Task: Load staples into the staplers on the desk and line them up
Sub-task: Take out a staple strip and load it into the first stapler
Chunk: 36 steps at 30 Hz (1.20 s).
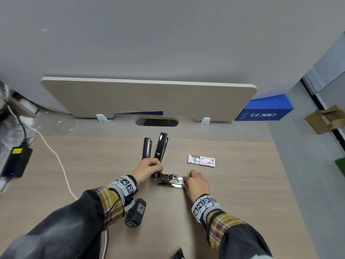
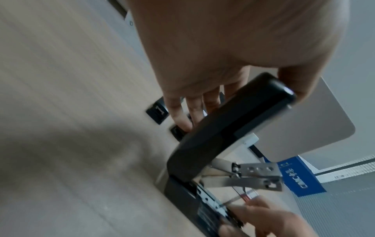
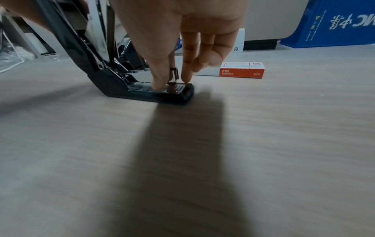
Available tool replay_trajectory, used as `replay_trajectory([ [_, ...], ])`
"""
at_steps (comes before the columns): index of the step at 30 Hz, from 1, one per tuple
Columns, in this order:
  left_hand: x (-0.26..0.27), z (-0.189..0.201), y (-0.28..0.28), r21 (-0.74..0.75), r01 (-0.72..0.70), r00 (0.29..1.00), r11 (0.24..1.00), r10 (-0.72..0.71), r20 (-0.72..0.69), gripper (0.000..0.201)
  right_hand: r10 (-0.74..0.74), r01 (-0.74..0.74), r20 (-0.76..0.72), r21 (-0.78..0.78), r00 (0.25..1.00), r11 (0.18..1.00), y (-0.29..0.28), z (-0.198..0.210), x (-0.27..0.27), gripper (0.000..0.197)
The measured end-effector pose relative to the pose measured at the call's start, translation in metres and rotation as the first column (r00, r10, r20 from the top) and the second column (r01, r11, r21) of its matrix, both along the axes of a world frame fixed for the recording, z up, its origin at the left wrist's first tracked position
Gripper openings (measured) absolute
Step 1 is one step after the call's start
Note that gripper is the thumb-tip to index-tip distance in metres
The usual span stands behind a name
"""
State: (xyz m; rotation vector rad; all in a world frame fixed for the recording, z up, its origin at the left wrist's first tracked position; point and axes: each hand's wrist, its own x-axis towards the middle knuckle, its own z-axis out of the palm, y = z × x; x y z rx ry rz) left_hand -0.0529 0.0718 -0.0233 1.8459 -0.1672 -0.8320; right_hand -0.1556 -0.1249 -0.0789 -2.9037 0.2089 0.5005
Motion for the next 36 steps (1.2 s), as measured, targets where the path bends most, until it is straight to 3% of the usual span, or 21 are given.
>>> replay_trajectory([
  [2,0.005,0.002,0.012,0.064,-0.014,0.998,0.998,0.010,0.061,0.009,-0.003,0.003,-0.005,0.007,1.000,1.000,0.000,-0.001,0.001,0.022],
  [6,0.014,-0.006,0.037,0.287,0.094,0.985,0.953,-0.131,0.109,0.013,0.009,-0.009,-0.028,-0.005,1.000,1.000,0.000,0.000,0.006,0.020],
  [9,0.012,-0.024,0.055,0.428,0.098,0.974,0.899,-0.174,0.142,0.013,0.011,-0.012,-0.028,-0.011,1.000,1.000,0.001,-0.001,0.007,0.020],
  [14,0.010,-0.027,0.047,0.444,0.052,0.972,0.894,-0.148,0.184,0.017,0.014,-0.014,-0.028,0.008,1.000,1.000,-0.002,-0.002,0.006,0.023],
  [18,0.012,-0.003,0.013,0.474,0.008,0.917,0.880,-0.196,0.347,0.014,0.018,-0.011,-0.058,0.120,0.998,0.993,-0.011,0.001,0.011,0.042],
  [22,-0.003,0.025,-0.048,0.416,0.046,0.825,0.908,-0.269,0.497,0.014,-0.228,0.212,0.065,0.195,0.971,0.958,-0.036,0.005,0.027,0.032],
  [24,-0.007,0.022,-0.078,0.450,0.111,0.821,0.886,-0.337,0.460,0.016,-0.332,0.311,0.093,0.189,0.939,0.931,-0.049,0.003,0.040,0.026],
  [26,-0.001,0.012,-0.101,0.487,0.148,0.872,0.861,-0.346,0.345,0.021,-0.363,0.344,0.085,0.178,0.928,0.922,-0.058,-0.002,0.055,0.021],
  [30,0.015,-0.002,-0.127,0.453,0.151,0.967,0.879,-0.227,0.117,0.033,-0.328,0.322,0.037,0.127,0.944,0.938,-0.062,-0.009,0.074,0.019],
  [36,0.026,-0.027,-0.140,0.429,0.164,0.986,0.888,-0.147,-0.073,0.041,-0.260,0.257,0.021,0.077,0.965,0.963,-0.056,-0.013,0.085,0.024],
])
